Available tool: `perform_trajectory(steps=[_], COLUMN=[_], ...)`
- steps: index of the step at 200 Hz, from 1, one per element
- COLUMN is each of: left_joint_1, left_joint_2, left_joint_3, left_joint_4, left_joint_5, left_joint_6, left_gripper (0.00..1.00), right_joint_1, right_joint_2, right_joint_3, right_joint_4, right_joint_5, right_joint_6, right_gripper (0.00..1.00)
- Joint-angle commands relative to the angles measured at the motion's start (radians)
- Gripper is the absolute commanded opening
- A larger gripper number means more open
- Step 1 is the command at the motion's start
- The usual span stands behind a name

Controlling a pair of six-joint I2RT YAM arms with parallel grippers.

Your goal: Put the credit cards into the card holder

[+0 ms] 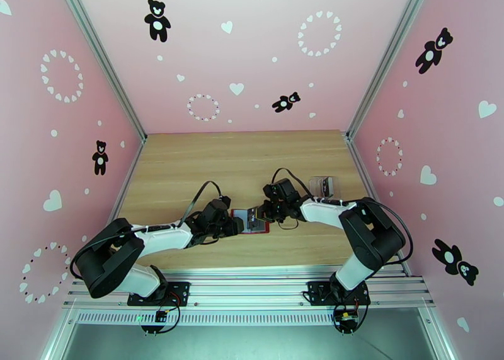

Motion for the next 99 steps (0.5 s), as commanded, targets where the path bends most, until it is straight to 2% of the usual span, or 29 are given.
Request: perform_trajectory(steps=[1,99], left_joint_1=[-0.004,-0.01], left_joint_2=[-0.008,-0.006], left_joint_3=[-0.023,-0.025], left_joint_4=[-0.009,0.0], left_joint_5=[-0.013,-0.013], left_joint_6=[-0.01,-0.015], left_gripper=[0.49,0.49], right_joint_1=[0.005,0.007], right_joint_2=[-0.024,-0.042], right_joint_3=[-0.032,-0.08], right_joint_4=[-0.012,0.014], right_joint_5=[0.016,0.001], right_joint_6=[0.026,0.045], right_gripper=[0.0,0.0])
